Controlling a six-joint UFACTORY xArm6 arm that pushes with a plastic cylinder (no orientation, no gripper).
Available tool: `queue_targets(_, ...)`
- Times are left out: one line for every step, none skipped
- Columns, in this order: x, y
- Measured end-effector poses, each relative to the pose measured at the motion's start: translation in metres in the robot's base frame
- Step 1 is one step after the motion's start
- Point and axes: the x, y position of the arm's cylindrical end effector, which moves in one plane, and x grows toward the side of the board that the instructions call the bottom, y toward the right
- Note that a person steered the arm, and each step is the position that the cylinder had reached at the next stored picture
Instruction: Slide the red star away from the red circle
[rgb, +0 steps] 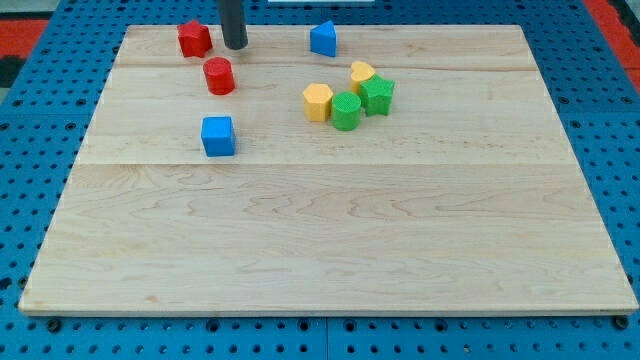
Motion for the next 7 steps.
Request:
queue_targets(-0.001, -0.038)
queue_targets(-0.001, -0.056)
queue_targets(-0.002, -0.056)
queue_targets(0.001, -0.055)
queue_targets(0.03, -0.042)
queue_targets(0.036, -0.042)
queue_targets(0.037, -0.048)
